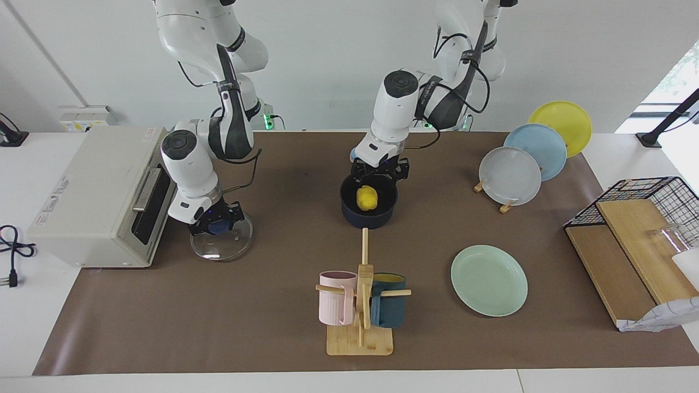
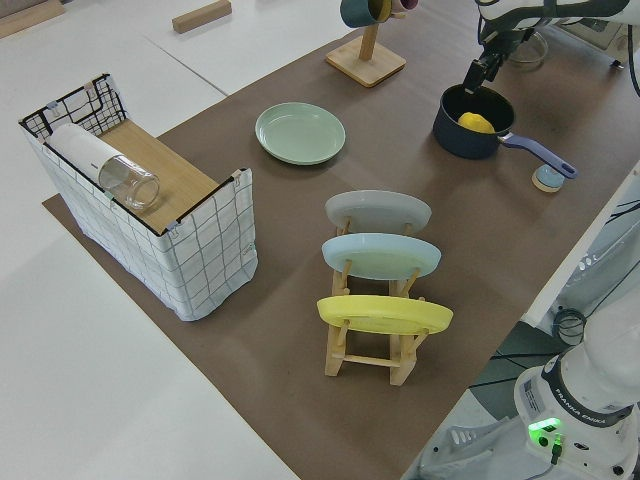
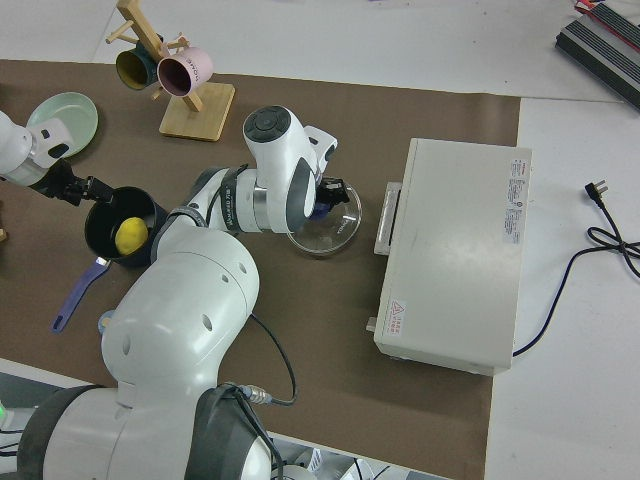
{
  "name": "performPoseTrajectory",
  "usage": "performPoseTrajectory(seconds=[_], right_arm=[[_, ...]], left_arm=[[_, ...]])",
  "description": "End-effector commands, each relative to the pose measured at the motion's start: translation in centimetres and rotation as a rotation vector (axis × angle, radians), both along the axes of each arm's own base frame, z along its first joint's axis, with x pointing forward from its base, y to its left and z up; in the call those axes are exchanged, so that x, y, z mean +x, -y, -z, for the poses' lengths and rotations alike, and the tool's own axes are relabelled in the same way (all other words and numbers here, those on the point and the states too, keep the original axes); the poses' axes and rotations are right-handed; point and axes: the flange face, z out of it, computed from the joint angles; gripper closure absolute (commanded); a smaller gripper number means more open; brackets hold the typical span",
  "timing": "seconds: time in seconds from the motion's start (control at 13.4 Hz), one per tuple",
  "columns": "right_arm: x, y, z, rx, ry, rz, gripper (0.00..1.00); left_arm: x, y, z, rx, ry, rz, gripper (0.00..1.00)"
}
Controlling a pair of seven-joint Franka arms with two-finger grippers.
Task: Transfer potato from pot to plate
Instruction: 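Lower the lid onto the table while the left gripper grasps the potato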
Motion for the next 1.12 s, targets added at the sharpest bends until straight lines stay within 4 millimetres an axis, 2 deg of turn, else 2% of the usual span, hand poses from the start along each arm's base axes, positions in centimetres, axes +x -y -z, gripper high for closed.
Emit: performPoseTrajectory(seconds=[0.0, 0.07, 0.15, 0.3, 0.37, 0.45, 0.67, 0.82, 1.04], right_arm=[[-0.9, 0.0, -0.2, 0.023, 0.024, -0.009, 0.07], [-0.7, -0.1, -0.4, 0.023, 0.026, -0.009, 0.00], [-0.5, -0.2, -0.7, 0.024, 0.029, -0.011, 0.00], [0.4, -1.0, -2.9, 0.031, 0.038, -0.010, 0.00], [1.1, -1.5, -4.8, 0.050, 0.023, 0.004, 0.00], [2.0, -2.3, -7.4, 0.068, 0.006, 0.017, 0.00], [3.3, -2.3, -15.4, 0.078, -0.032, 0.129, 0.00], [2.7, -1.9, -20.3, 0.060, -0.074, 0.210, 0.00], [-0.1, -1.3, -25.7, 0.057, -0.081, 0.297, 0.00]], left_arm=[[-0.9, 0.3, 2.5, -0.003, -0.004, -0.009, 0.00], [-1.0, 0.7, 3.0, -0.004, -0.003, -0.005, 0.00], [-0.9, 0.7, 3.5, -0.001, -0.006, -0.006, 0.00], [-0.9, 0.8, 3.8, 0.000, -0.008, -0.006, 0.00], [-1.0, 0.9, 4.8, 0.010, -0.020, -0.007, 0.00], [-1.0, 1.2, 5.4, 0.011, -0.021, -0.008, 0.00], [-0.9, 1.3, 7.2, 0.023, -0.034, -0.006, 0.00], [-1.4, 1.9, 7.6, 0.025, -0.037, 0.003, 0.00], [-1.7, 2.4, 8.2, 0.025, -0.037, -0.001, 0.00]])
